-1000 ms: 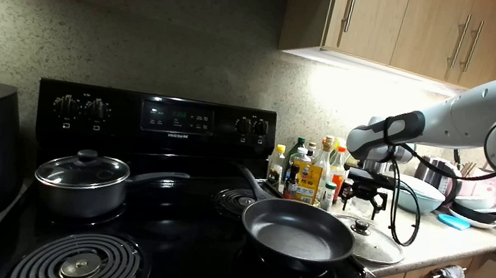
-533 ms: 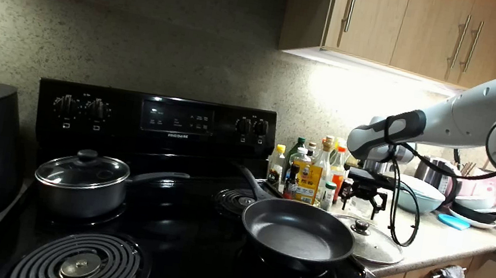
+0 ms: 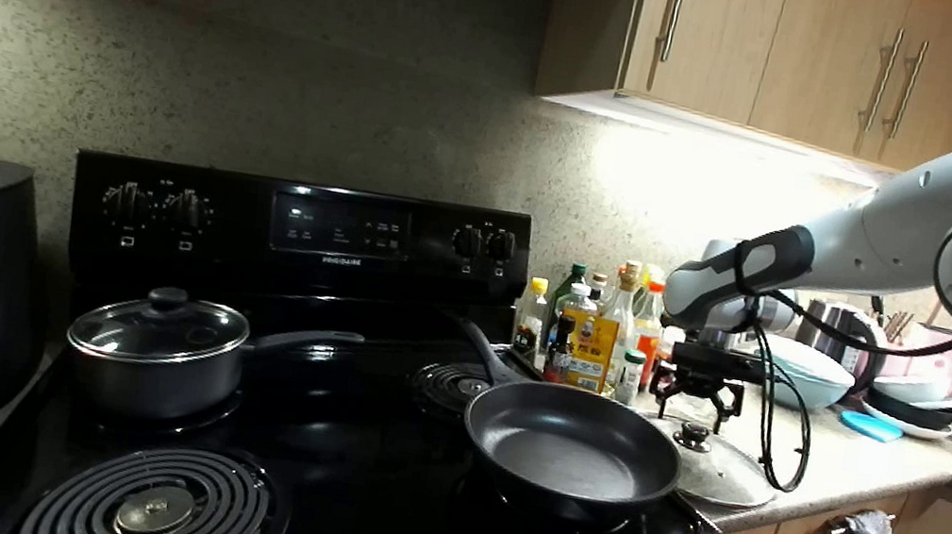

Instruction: Put the lid on the pan.

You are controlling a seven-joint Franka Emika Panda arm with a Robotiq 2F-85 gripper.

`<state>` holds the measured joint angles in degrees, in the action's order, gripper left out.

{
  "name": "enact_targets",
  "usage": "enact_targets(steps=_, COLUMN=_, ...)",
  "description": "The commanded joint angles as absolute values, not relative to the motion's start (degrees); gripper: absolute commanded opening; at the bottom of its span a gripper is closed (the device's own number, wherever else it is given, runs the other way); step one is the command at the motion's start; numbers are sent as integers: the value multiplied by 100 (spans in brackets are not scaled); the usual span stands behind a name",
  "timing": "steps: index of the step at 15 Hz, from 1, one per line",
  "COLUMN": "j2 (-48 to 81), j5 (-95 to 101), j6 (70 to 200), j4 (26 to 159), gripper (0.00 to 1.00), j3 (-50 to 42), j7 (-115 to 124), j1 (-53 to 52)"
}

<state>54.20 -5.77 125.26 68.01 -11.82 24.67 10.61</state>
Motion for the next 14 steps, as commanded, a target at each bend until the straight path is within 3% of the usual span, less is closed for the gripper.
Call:
enact_targets(steps=1, j2=4883, j5=-519, j6=13248, j4=7814, gripper=100, j3=-1142, j7=2023, j1=1079)
enact_targets(steps=4, j2=4692, j5=-628, j6=13841, j4=8261, gripper=100, j3=-1094, j7=1849, j1=1145)
enact_targets(steps=5, j2=5127, j5=-576, j6=13499, j4=7611, gripper=100, j3=-1171, j7=2085, j1=1107)
enact_targets(steps=12, j2=5129, j5=-577, j6=13539, j4=7634, gripper=100, j3=-1172, j7=2077, j1=1107)
enact_targets(steps=14, j2=4724, j5=-538, j6=13925, j4=8165, gripper=100, j3=-1152, j7=1877, j1=1063)
